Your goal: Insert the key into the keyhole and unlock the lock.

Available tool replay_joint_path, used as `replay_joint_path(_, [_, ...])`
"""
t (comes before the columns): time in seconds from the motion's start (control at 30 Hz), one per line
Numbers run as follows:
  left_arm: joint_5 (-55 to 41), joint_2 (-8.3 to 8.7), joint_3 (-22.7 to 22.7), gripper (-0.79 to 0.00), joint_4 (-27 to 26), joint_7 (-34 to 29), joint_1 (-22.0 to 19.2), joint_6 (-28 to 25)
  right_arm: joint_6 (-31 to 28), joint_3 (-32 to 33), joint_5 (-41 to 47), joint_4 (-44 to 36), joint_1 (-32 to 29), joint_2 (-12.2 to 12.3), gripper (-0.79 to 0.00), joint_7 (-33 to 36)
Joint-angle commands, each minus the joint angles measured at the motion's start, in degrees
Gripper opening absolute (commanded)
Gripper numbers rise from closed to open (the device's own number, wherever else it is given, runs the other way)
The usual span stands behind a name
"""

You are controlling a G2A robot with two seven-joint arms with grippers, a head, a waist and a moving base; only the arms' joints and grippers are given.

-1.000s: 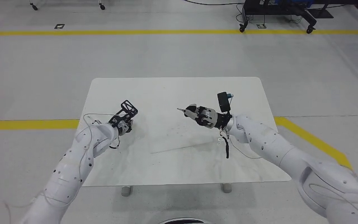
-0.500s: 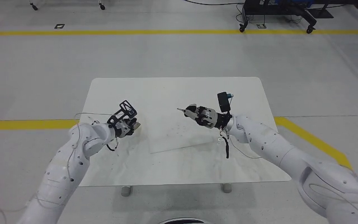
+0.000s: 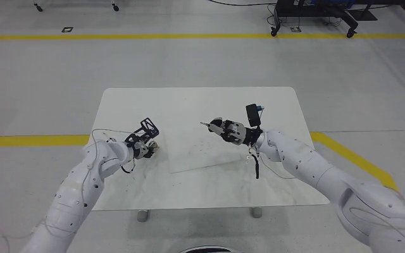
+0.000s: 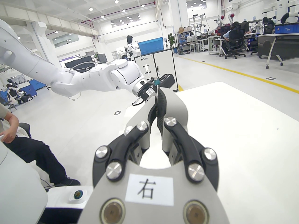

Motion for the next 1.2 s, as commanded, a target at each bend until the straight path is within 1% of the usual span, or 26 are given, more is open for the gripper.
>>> replay_joint_path(0.0, [0.08,0.1,-0.31,-0.416,-0.65,-0.3,0.39,-0.05,0.0,0.0,0.0,0.0,0.0,0.0,-0.785,0.0])
replay_joint_path(0.2, [0.04,0.45,-1.55,-0.413,-3.0,-1.36,2.26,0.35,0.0,0.0,0.0,0.0,0.0,0.0,-0.785,0.0])
replay_joint_path(0.33, [-0.24,0.55,-2.23,-0.462,-3.45,-2.12,2.83,1.34,0.0,0.0,0.0,0.0,0.0,0.0,-0.785,0.0])
replay_joint_path(0.4, [-0.27,0.47,-1.98,-0.526,-3.37,-2.51,2.89,1.91,0.0,0.0,0.0,0.0,0.0,0.0,-0.785,0.0])
replay_joint_path(0.47, [0.1,0.32,-1.5,-0.563,-2.94,-2.75,2.54,2.92,0.0,0.0,0.0,0.0,0.0,0.0,-0.785,0.0])
replay_joint_path(0.5, [0.9,0.23,-1.15,-0.646,-2.81,-2.86,2.25,3.58,0.0,0.0,0.0,0.0,0.0,0.0,-0.785,0.0])
replay_joint_path(0.53, [1.16,0.11,-0.72,-0.683,-2.64,-2.57,2.06,3.93,0.0,0.0,0.0,0.0,0.0,0.0,-0.785,0.0])
replay_joint_path(0.57, [1.12,0.01,-0.38,-0.785,-2.38,-2.29,1.87,4.0,0.0,0.0,0.0,0.0,0.0,0.0,-0.785,0.0])
replay_joint_path(0.73, [1.83,-0.33,0.73,-0.785,-1.41,-2.01,0.96,4.36,0.0,0.0,0.0,0.0,0.0,0.0,-0.785,0.0])
replay_joint_path(0.93, [-2.24,-0.15,-1.41,-0.785,-1.34,0.95,1.63,2.59,0.0,0.0,0.0,0.0,0.0,0.0,-0.785,0.0])
replay_joint_path(1.0, [-6.47,-0.11,-2.46,-0.785,-0.62,1.78,1.94,1.06,0.0,0.0,0.0,0.0,0.0,0.0,-0.785,0.0])
replay_joint_path(1.07, [-12.86,-0.12,-3.81,-0.785,1.05,1.53,1.64,-0.35,0.0,0.0,0.0,0.0,0.0,0.0,-0.785,0.0])
replay_joint_path(1.17, [-24.01,-0.24,-5.3,-0.785,4.42,-1.32,-0.08,-1.81,0.0,0.0,0.0,0.0,0.0,0.0,-0.785,0.0])
